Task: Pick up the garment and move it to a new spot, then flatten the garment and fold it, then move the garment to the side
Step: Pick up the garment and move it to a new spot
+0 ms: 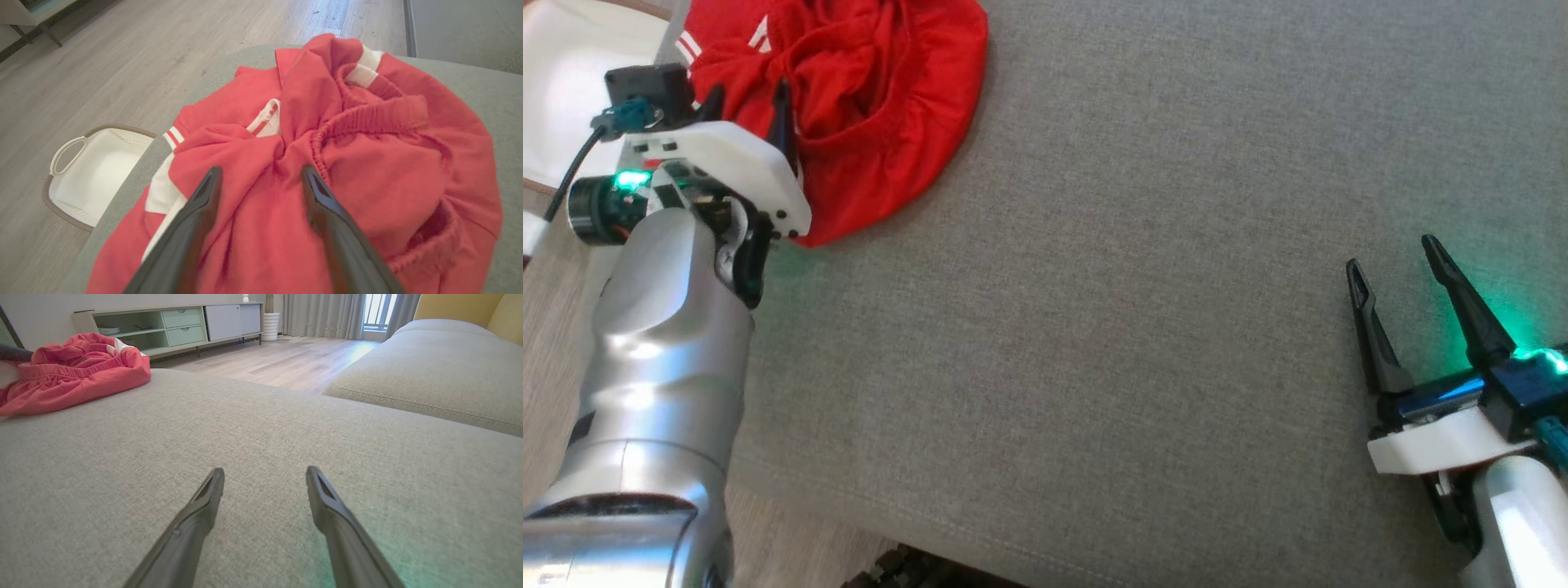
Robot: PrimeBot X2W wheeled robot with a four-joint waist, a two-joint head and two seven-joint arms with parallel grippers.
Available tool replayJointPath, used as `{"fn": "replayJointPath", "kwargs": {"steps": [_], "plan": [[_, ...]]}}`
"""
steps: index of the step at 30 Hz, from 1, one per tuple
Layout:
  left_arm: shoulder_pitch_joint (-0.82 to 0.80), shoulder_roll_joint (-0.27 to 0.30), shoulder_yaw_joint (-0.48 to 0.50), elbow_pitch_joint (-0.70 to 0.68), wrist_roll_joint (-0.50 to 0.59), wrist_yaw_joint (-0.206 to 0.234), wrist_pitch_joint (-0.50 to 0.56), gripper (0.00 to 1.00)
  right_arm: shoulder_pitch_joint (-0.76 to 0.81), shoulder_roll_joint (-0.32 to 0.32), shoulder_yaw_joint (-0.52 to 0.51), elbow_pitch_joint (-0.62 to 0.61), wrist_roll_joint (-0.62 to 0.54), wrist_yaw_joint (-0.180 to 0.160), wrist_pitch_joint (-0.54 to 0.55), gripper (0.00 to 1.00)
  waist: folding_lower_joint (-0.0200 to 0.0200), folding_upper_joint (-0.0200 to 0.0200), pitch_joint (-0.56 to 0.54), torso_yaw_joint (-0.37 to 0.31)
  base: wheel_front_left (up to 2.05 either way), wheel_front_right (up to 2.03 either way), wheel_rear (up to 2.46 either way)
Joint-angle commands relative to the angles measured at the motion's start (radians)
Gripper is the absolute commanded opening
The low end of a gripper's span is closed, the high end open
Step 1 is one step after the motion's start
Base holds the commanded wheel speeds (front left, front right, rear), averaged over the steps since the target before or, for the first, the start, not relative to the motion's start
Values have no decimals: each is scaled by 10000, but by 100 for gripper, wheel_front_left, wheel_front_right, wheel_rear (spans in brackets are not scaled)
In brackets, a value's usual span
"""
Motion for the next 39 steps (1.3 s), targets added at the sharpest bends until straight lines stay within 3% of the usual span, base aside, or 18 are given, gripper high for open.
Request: {"fn": "replayJointPath", "kwargs": {"steps": [1,2,3,4,5,11,22,32,39], "plan": [[-340,480,116,-98,-45,-29,-128,100,-123,-175,132,43,-95,-7,-28,100,1,0,80,-17,0,0,0],[-389,445,82,57,-93,-34,-183,100,-149,-158,141,52,-95,-7,-28,100,1,0,106,-22,0,0,0],[-434,413,44,196,-148,-40,-228,49,-169,-135,155,65,-93,-7,-28,100,1,0,124,-34,0,0,0],[-480,386,8,313,-217,-46,-304,12,-186,-109,173,77,-88,-7,-28,100,1,0,135,-47,0,0,0],[-526,368,-41,413,-281,-50,-383,0,-203,-87,190,89,-81,-7,-28,100,1,0,138,-63,0,0,0],[-855,497,-845,407,-565,-58,-1147,0,-342,42,226,210,3,-7,-28,100,1,0,-165,-231,0,0,0],[-1541,1502,-2567,-680,-1193,-60,-1926,0,-205,1125,502,607,254,-7,-28,100,1,0,-2415,-1153,0,0,0],[-2098,2146,-3600,-2260,-1952,-60,-1341,0,554,1801,487,803,526,-7,-28,100,1,0,-4329,-2714,0,0,0],[-2253,2138,-4100,-3932,-3095,-61,-663,0,907,1894,449,711,749,-7,-28,100,1,0,-4827,-3988,0,0,0]]}}
